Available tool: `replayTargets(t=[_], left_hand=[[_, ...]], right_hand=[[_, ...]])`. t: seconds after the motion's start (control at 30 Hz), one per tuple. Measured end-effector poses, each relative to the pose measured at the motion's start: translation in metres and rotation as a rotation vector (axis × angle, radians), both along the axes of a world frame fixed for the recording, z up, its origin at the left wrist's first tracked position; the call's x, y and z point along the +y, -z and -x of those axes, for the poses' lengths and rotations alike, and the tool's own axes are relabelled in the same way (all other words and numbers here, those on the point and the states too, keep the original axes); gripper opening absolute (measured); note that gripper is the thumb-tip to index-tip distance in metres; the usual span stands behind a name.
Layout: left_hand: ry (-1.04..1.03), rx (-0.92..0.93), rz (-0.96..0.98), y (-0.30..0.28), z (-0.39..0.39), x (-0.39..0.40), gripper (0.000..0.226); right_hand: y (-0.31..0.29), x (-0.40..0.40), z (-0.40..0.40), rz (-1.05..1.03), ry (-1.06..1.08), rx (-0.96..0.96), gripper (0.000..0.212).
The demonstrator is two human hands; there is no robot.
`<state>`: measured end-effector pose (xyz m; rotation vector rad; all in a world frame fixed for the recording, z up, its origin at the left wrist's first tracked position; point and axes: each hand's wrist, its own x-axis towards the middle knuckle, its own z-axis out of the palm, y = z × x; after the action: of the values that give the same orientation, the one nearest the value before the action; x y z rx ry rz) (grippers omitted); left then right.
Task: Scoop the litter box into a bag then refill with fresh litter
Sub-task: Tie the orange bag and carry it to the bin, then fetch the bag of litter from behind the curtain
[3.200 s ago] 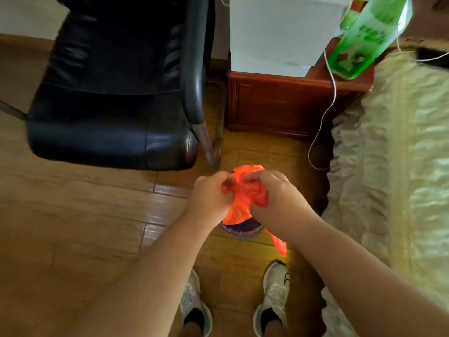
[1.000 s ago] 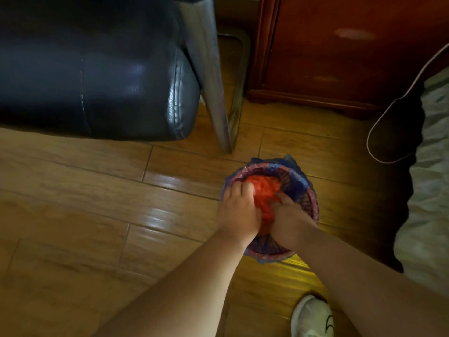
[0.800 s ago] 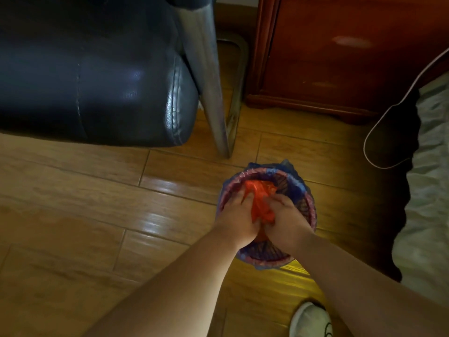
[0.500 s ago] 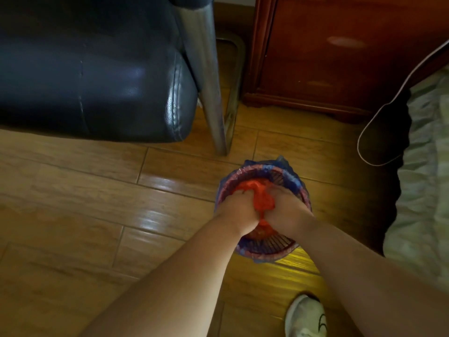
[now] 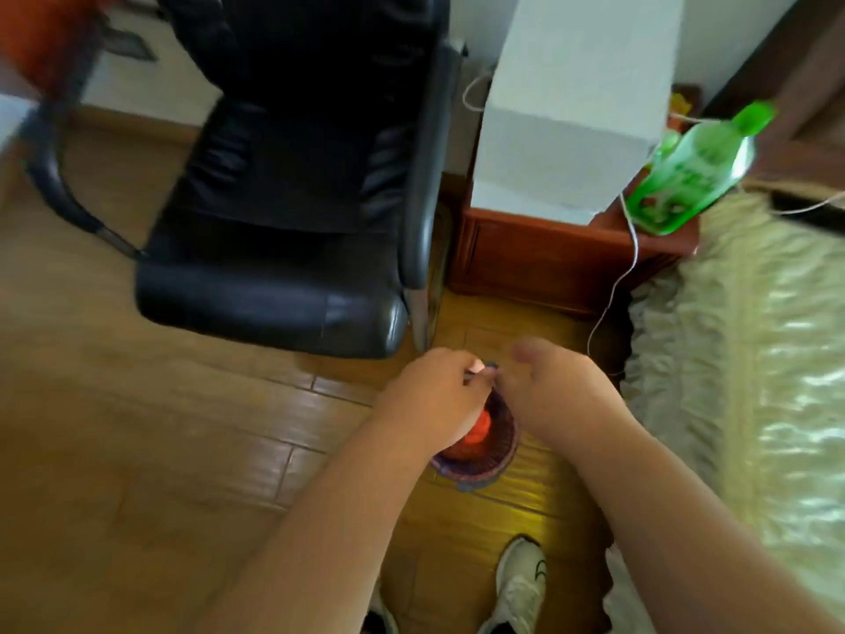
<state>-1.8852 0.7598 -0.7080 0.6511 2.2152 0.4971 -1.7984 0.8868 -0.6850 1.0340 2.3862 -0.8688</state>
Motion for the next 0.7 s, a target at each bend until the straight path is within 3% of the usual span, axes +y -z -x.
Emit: replayTargets(t=[0.13,0.33,0.53,0.7], left_hand=[[-0.008,0.141,-0.127,-0.152,0.005,-0.004,0.038],[0.032,0.369,-0.239,-0.357,-0.007,-0.016,0.045],[0.033,0.552,-0.357,-0.507,-0.042,-0.030,0.042],[0.056,0.647,-0.423,-0.588,-0.079,-0.032,0.048]], right_hand=[[-0.153,0.006,0.007,-0.083,-0.009,0.165,0.051],[-0.353,0.004,-0.019,-0.240,0.004,0.357,0.054],[-0.492,-0.006,-0.075,-0.325,-0.005,0.472,0.055],[-0.565,-0.003,-0.118,-0.350,-0.022,0.589,0.059]])
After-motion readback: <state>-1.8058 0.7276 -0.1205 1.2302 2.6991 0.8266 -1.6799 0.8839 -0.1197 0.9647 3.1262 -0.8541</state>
